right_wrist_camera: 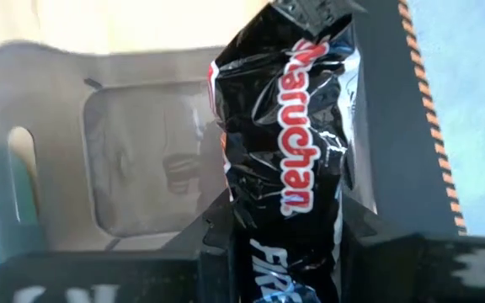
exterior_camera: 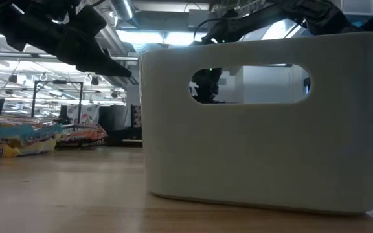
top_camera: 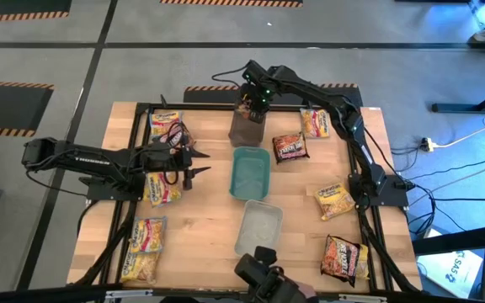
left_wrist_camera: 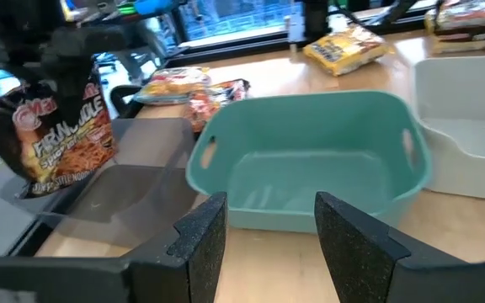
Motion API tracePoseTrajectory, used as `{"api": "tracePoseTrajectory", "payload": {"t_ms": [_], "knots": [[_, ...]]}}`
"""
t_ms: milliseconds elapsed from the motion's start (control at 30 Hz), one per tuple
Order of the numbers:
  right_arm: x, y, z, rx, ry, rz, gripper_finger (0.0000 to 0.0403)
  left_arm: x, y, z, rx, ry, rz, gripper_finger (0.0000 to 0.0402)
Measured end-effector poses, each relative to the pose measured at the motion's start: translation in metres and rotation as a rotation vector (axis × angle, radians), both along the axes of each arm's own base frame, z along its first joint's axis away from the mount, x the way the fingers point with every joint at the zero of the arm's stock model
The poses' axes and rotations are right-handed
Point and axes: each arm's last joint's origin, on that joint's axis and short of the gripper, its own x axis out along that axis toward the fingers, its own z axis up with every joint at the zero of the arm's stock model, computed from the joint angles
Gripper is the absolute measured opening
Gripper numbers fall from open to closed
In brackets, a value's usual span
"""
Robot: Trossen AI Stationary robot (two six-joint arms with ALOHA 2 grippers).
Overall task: Sort Maruchan noodles
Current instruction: Put the black noodle pack into the black bin
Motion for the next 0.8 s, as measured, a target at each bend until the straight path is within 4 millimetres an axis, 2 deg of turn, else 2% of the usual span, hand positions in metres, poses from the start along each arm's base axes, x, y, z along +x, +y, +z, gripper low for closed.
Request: {"api": "tracePoseTrajectory", "payload": {"t_ms": [433,800], "knots": [[0.008,-0.006,-0.03,-0.003,0.067,-0.012,0.009,0.0,0.0,0.0,-0.004,-0.001,-0.014,0.0175],[0.012,-0.006,-0.031,-0.055,0.07,-0.008,0.0203,0.0,0.0,0.0,-0.005,-0.002,-0.014,0.0175]]}}
